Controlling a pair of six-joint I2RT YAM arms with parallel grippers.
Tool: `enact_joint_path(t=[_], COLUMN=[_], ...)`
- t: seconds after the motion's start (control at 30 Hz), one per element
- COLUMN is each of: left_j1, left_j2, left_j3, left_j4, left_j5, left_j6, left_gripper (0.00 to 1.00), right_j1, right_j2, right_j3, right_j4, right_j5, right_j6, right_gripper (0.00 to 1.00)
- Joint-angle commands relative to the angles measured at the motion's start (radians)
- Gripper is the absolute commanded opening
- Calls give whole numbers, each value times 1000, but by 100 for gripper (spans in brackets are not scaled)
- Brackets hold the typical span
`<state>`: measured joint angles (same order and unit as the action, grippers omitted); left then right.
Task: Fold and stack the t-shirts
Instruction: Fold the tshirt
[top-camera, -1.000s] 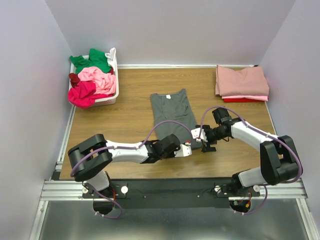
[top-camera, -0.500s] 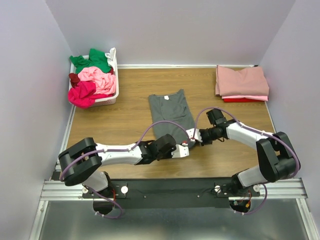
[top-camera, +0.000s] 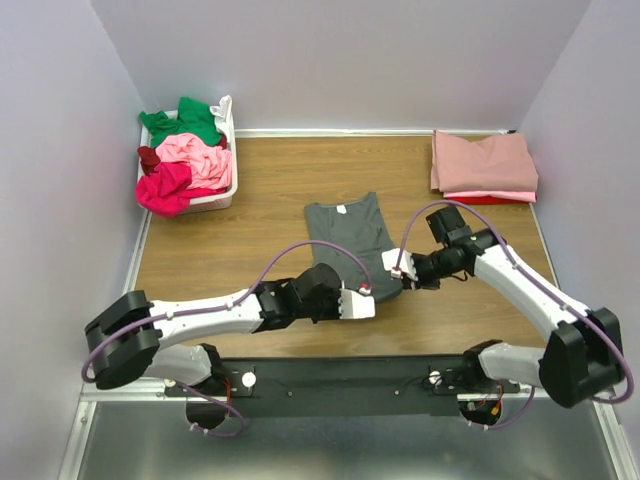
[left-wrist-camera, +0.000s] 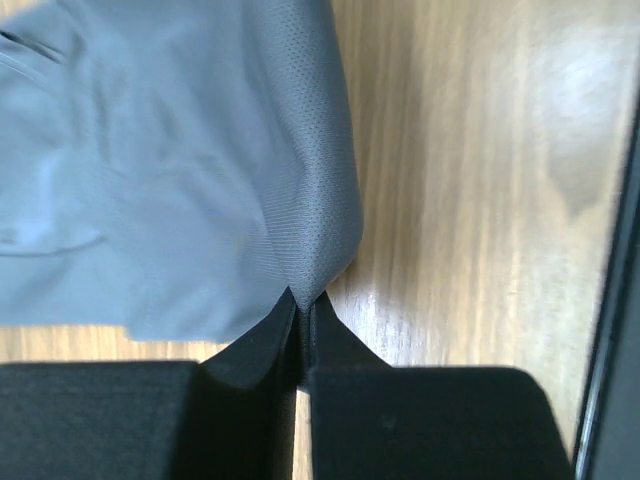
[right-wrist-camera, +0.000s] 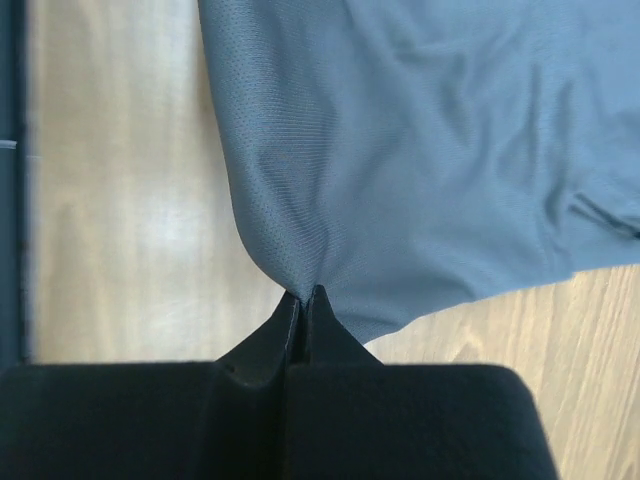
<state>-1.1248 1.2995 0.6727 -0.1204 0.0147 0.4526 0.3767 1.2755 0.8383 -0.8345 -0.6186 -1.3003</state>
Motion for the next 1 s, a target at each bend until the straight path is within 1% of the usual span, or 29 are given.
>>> enact_joint_path(t=[0.0,0.03,0.13,0.23,0.3,0.4,0.57,0.7,0.77,0.8,0.97], left_j1=[3,3,8,19,34,80,183,230,275,275,345], left_j2=[-71,-87,-101,-109,-131,-160,-161,-121,-89,-79,-2], left_j3=[19,28,62,62,53,28,34,48,57,60,96], left_j4=[-65,-91,-136,-140,-119,-55,66,152,194,205,267], left_j5=[140,148,154,120,96,50,34,31,34,36,51], left_j6=[46,50,57,58,63,92,141,175,198,205,250], left_gripper=[0,0,0,0,0,0,0,0,0,0,0], right_j1=[5,5,5,4,5,5,4,2,-1,-2,-25], right_j2=[-94,-126,-143,-119,-82,-26,77,153,195,209,289], right_j3=[22,30,61,128,180,232,315,366,398,409,470], right_j4=[-150,-153,-152,-138,-103,-28,84,166,195,204,270], right_j5=[-46,-53,-53,-33,8,59,91,146,167,174,220], right_j6=[81,91,140,180,232,303,406,469,498,509,571], right_gripper=[1,0,0,1,0,0,0,0,0,0,1])
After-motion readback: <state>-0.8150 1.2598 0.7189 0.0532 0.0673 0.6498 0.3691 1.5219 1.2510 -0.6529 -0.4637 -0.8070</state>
